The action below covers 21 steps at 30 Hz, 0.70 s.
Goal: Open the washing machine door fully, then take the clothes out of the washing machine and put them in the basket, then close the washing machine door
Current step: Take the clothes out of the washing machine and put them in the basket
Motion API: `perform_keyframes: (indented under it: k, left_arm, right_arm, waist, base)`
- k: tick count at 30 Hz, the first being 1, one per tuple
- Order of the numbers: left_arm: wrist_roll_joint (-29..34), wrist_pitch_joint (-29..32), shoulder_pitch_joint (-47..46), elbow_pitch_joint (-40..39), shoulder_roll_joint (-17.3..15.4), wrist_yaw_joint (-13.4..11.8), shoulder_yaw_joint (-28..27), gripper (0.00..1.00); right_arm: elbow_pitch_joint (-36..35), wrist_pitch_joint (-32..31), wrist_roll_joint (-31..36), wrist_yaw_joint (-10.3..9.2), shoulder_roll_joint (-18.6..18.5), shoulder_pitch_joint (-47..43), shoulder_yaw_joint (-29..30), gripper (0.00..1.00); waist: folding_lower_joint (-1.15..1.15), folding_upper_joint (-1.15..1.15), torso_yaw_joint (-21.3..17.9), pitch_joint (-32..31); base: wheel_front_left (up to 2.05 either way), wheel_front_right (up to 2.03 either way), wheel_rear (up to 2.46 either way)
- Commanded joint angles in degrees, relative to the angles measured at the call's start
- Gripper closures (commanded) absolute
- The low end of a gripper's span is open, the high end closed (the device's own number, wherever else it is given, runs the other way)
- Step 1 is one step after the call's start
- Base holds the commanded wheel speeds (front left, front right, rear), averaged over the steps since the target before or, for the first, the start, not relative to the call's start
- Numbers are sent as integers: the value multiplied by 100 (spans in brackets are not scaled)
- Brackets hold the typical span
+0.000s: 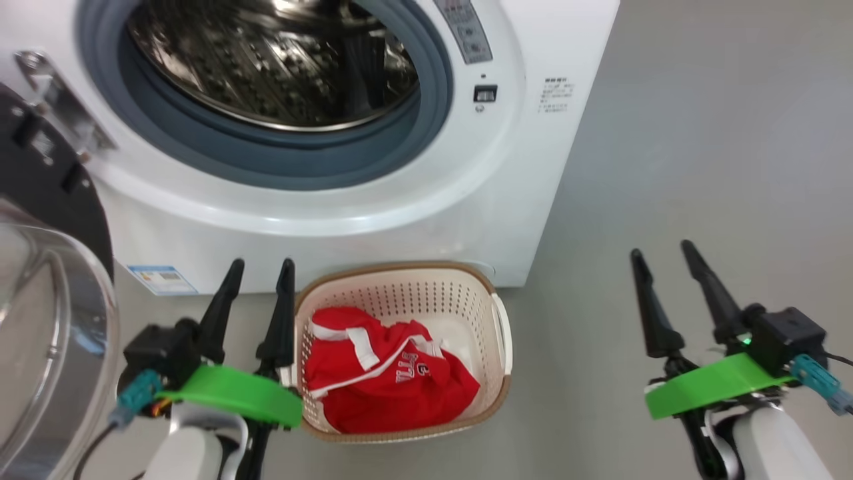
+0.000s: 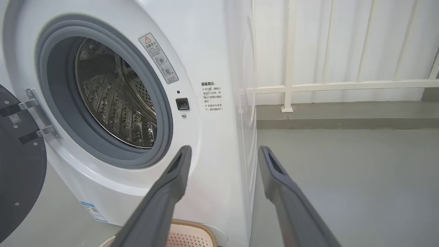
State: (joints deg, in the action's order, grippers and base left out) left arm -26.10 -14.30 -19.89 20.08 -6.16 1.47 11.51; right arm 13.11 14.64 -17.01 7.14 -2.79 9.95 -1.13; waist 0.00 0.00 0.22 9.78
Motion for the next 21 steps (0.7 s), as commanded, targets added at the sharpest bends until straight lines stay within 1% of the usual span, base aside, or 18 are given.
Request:
perform_keyframes:
  k: [1,6,13,21]
  left_arm:
    - [93,-69,78,-221,-84,-16,-224,0]
    - [365,-69,464,-564,-44,86,-363,0]
    - [742,-70,910,-760,-72,208,-463,0]
    - [844,-70,1228,-767,19,336,-592,0]
  right_arm:
    - [-169,36,67,35,-9,-56,-31,0]
    - [-278,36,194,35,-9,-272,210,0]
    - [-425,36,264,35,-9,-586,306,0]
    - [-559,36,255,35,-9,-1011,378,0]
  waist:
    - [0,0,71,-199]
    - [0,0,93,-448]
    - [0,0,43,-688]
    - [0,0,-62,-928]
  base:
    - [0,0,0]
    - [0,0,0]
    - [0,0,0]
    - [0,0,0]
